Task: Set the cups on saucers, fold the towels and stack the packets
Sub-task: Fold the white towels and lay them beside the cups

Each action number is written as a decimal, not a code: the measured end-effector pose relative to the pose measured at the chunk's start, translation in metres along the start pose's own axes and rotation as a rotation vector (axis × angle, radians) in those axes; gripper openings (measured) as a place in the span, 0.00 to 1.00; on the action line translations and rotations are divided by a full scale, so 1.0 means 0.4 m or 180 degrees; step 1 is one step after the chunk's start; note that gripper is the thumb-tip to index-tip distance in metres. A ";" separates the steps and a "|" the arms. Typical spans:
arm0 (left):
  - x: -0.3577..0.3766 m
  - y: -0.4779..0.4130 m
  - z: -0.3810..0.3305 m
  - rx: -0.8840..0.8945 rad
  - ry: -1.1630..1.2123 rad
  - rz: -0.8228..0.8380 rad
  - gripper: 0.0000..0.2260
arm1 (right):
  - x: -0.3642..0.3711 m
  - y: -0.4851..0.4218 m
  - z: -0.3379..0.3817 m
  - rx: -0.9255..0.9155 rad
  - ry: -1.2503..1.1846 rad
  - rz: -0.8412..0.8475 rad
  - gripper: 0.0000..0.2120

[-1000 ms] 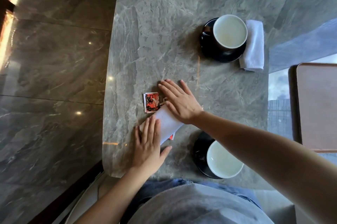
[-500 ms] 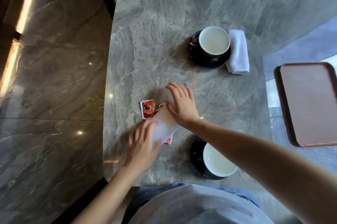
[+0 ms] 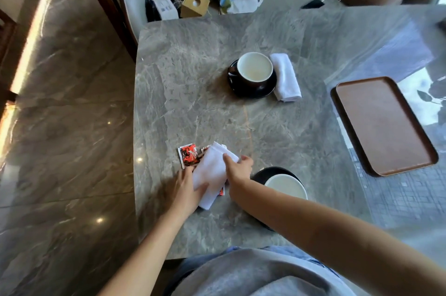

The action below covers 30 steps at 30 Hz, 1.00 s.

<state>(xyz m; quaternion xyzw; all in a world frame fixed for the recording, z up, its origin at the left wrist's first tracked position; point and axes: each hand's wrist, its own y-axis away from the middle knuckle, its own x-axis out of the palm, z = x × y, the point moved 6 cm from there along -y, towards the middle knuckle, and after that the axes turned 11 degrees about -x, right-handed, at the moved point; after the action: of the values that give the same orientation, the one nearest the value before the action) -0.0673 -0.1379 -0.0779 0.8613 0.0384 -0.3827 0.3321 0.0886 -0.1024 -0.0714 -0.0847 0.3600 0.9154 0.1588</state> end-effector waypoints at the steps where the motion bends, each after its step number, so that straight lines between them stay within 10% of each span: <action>1: 0.000 0.002 -0.001 0.0047 -0.0040 -0.0017 0.21 | 0.005 0.006 -0.009 0.0067 -0.0138 0.0061 0.30; 12: -0.049 0.029 0.015 0.0120 0.0573 -0.0365 0.24 | 0.015 0.045 0.069 -0.0939 -0.0203 0.1082 0.07; 20: -0.055 0.161 -0.182 0.0304 0.2495 0.1479 0.22 | -0.096 0.043 0.239 -0.1144 -0.0171 0.1998 0.06; 30: 0.207 0.289 -0.479 -0.0184 0.3020 0.1797 0.09 | -0.455 -0.134 0.317 -0.1250 -0.0467 0.1846 0.07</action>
<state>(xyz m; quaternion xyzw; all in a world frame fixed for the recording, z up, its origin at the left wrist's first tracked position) 0.1496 -0.1280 0.0213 0.9066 -0.0381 0.1525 0.3916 0.2726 -0.0203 0.0356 0.0580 0.1740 0.9778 -0.1014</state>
